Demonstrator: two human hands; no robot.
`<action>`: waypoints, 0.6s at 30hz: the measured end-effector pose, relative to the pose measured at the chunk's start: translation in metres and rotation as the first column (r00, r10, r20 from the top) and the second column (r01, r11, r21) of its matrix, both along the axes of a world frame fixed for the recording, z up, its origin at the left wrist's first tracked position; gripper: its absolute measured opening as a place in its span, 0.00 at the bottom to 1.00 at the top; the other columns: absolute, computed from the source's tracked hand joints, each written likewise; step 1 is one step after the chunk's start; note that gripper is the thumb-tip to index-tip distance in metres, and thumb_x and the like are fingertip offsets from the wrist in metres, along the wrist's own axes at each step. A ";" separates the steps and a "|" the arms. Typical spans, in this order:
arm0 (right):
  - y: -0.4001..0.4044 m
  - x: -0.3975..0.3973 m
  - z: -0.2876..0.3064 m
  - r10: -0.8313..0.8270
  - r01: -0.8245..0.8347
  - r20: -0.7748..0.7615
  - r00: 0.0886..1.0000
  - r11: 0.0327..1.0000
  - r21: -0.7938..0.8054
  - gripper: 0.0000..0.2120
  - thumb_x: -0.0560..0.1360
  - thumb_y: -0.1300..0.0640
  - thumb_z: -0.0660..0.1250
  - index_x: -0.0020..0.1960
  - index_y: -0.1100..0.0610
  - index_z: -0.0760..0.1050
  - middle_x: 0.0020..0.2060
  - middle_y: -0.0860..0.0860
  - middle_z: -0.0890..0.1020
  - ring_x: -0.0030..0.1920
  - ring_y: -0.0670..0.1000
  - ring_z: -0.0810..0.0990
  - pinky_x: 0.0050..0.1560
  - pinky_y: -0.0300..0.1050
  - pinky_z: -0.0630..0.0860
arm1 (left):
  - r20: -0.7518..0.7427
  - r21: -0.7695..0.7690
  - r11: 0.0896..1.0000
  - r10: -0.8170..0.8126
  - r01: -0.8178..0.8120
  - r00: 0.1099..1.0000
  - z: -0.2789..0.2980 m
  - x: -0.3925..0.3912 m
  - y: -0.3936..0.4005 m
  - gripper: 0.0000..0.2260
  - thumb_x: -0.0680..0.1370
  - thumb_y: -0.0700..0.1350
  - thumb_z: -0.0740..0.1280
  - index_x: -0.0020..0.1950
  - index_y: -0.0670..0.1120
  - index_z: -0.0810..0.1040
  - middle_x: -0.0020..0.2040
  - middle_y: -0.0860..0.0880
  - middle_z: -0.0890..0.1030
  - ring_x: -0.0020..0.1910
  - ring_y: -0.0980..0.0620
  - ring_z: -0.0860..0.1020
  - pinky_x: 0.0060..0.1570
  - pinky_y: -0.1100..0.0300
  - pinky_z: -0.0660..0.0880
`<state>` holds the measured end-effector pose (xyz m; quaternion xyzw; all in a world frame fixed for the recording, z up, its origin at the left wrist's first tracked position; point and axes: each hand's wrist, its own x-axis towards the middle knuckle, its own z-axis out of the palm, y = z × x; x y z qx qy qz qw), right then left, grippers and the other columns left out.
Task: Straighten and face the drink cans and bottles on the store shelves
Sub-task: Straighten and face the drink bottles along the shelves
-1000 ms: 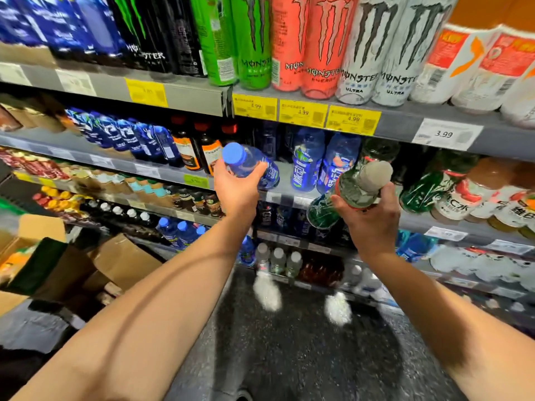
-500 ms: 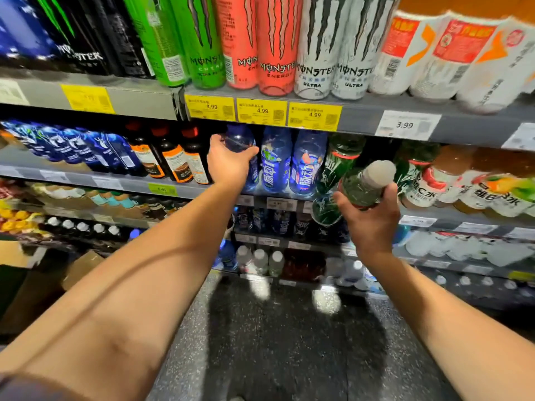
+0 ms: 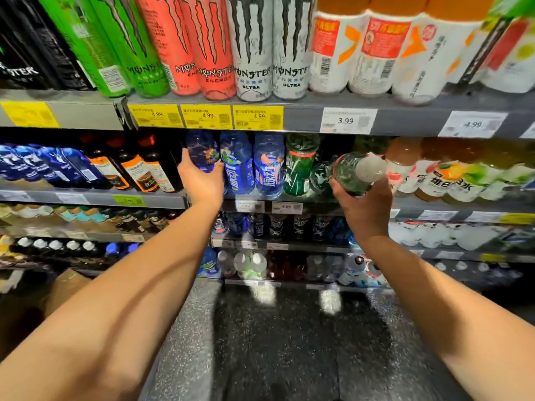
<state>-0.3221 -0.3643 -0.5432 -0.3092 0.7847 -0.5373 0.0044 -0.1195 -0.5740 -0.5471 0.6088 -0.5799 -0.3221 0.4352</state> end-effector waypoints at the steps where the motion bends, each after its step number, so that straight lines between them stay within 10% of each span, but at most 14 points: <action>1: -0.003 -0.001 0.000 0.011 -0.011 -0.013 1.000 1.000 0.016 0.38 0.68 0.47 0.79 0.70 0.60 0.68 0.62 0.57 0.77 0.62 0.57 0.75 0.65 0.50 0.73 | -0.003 0.002 1.000 0.000 0.000 1.000 -0.004 0.001 0.000 0.36 0.74 0.43 0.75 0.77 0.40 0.63 0.68 0.42 0.71 0.68 0.46 0.71 0.67 0.62 0.62; 13: -0.036 -0.015 0.009 -0.013 0.015 -0.064 0.998 0.999 0.037 0.36 0.65 0.50 0.79 0.67 0.60 0.69 0.59 0.56 0.78 0.59 0.55 0.77 0.59 0.45 0.73 | -0.065 0.036 0.995 -0.087 0.090 0.994 -0.031 0.014 -0.016 0.38 0.73 0.41 0.76 0.79 0.47 0.60 0.72 0.46 0.72 0.69 0.49 0.73 0.71 0.51 0.69; 18: -0.058 -0.017 0.024 -0.045 0.058 -0.049 0.998 0.952 0.300 0.31 0.70 0.44 0.75 0.62 0.65 0.70 0.61 0.60 0.70 0.53 0.56 0.72 0.53 0.45 0.69 | -0.127 0.033 0.992 -0.115 0.120 0.985 -0.023 0.014 -0.009 0.37 0.74 0.36 0.74 0.79 0.44 0.60 0.72 0.46 0.73 0.69 0.50 0.73 0.71 0.55 0.68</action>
